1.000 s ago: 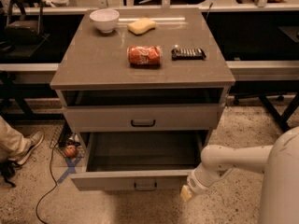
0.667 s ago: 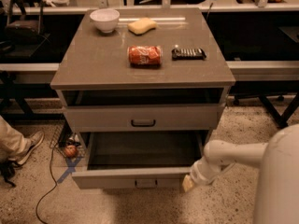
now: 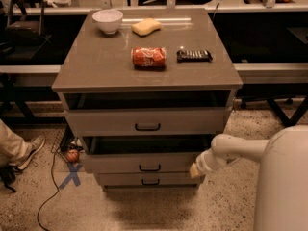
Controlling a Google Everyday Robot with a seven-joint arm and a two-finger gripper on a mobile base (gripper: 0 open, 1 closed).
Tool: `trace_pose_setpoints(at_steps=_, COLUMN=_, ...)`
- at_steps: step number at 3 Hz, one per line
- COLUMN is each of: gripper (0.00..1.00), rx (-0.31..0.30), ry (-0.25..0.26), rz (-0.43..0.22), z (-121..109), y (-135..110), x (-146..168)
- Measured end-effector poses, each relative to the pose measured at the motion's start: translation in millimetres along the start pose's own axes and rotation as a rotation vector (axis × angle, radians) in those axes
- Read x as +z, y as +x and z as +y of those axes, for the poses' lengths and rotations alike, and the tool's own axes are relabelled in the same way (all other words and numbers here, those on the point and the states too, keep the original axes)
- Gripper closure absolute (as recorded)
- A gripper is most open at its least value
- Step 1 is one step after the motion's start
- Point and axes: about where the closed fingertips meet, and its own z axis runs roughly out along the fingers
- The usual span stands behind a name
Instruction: Close middle drawer
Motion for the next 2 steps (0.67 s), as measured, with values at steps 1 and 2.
trace_pose_setpoints(at_steps=1, gripper=1.0, rx=0.041, ry=0.042, rz=-0.119, z=-26.3, y=-65.6, x=2.3)
trace_pose_setpoints(at_steps=2, gripper=1.0, rx=0.041, ry=0.042, rz=-0.119, z=-26.4, y=-64.2, x=2.0)
